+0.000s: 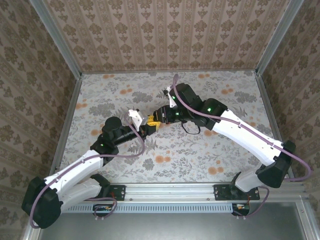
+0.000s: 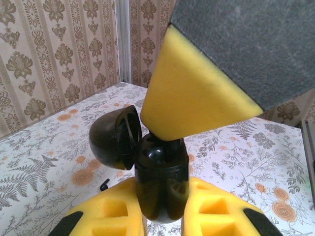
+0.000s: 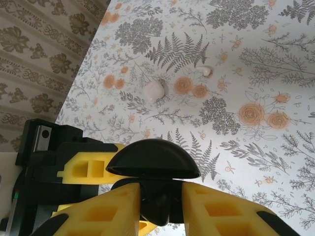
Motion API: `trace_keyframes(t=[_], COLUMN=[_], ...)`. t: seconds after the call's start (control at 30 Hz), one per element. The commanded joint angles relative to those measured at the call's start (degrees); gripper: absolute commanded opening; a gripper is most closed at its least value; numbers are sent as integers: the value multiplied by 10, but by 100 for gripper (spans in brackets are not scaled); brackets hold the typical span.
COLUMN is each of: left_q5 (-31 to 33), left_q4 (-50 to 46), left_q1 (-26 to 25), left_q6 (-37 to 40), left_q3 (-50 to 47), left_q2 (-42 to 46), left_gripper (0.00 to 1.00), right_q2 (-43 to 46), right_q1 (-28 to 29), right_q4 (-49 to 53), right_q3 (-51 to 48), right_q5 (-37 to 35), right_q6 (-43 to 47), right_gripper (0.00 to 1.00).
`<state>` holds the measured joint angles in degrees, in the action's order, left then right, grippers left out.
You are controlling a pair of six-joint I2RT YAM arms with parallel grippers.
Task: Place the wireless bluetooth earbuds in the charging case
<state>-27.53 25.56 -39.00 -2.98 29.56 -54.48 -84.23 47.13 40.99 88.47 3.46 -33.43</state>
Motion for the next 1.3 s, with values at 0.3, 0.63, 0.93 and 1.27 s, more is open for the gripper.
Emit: trace_keyframes(t=[0.3, 0.63, 0.93, 1.27], left_q5=[-4, -55, -126, -217], left_q4=[10, 4, 21, 46], left_q1=[0, 0, 2, 7], left_q6=[10, 9, -1, -23], left_q3=[2, 16, 20, 38], left_q2=[10, -7, -18, -46], left_gripper=[0, 0, 0, 0], right_q2=[-9, -8, -19, -27], right_q1=[3, 2, 2, 2], right_q4=[19, 42, 82, 129], right_q3=[24, 54, 71, 84], right_q5=[11, 46, 115, 180], right_q6=[21, 141, 268, 407], right_gripper=[17, 9, 7, 6])
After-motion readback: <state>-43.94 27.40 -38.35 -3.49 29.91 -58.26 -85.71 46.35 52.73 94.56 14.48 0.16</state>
